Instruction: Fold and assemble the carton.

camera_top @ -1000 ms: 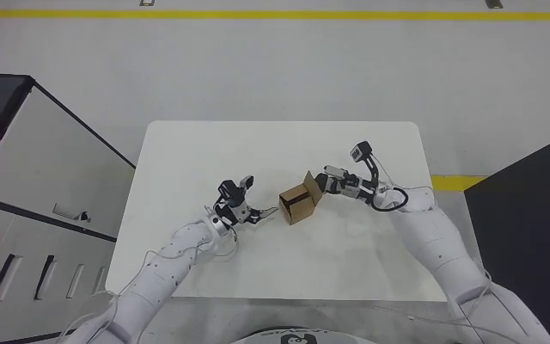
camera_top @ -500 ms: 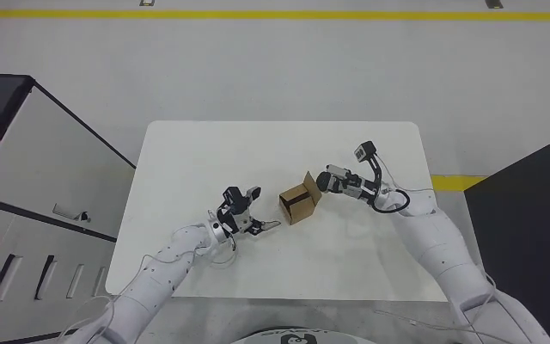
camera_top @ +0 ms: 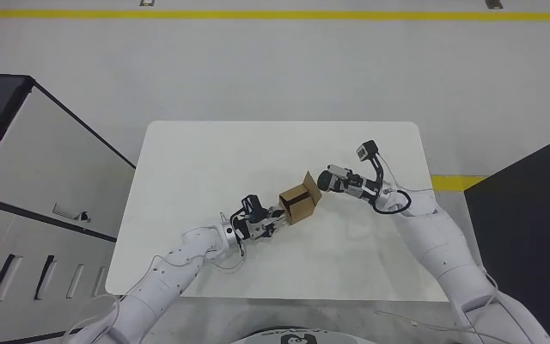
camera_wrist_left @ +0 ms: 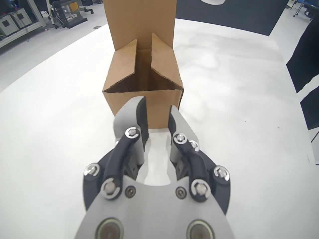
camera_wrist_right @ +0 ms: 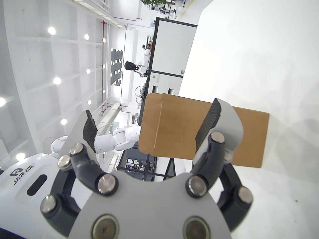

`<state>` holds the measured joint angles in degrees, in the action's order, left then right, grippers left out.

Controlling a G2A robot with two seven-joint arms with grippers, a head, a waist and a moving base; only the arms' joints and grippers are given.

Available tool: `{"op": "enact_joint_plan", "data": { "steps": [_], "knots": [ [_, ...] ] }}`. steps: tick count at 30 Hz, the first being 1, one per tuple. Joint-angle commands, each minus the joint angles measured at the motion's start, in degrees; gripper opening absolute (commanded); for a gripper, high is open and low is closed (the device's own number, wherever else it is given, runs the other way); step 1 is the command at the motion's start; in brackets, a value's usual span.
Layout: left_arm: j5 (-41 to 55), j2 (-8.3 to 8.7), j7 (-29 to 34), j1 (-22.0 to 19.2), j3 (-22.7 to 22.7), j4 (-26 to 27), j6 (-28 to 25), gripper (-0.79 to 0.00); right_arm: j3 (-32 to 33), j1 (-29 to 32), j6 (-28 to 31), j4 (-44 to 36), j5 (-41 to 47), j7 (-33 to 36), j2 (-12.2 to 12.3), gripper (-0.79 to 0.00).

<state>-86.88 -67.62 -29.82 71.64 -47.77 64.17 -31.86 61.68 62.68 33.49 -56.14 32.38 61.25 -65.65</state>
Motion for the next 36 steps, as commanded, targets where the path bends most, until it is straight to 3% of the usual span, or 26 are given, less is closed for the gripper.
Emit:
{"op": "enact_joint_plan", "data": {
  "steps": [1,9,29,36],
  "knots": [
    [0.32,-0.36,0.04,-0.51,0.48,-0.93,1.06,-0.785,0.00,0.00,0.00,0.00,0.00,0.00,0.00,0.000],
    [0.90,-0.62,0.97,-0.44,0.50,-0.96,2.85,-0.785,0.00,0.00,0.00,0.00,0.00,0.00,0.00,0.000],
    [1.53,-0.60,0.82,-0.69,-0.61,-1.48,3.50,-0.785,2.05,0.88,-2.61,-5.74,-10.29,-5.91,1.05,0.000],
    [1.53,-0.60,0.82,-0.69,-0.61,-1.48,3.50,-0.785,1.58,-3.49,-5.60,-7.61,-18.57,0.12,1.73,0.000]
  ]
}}
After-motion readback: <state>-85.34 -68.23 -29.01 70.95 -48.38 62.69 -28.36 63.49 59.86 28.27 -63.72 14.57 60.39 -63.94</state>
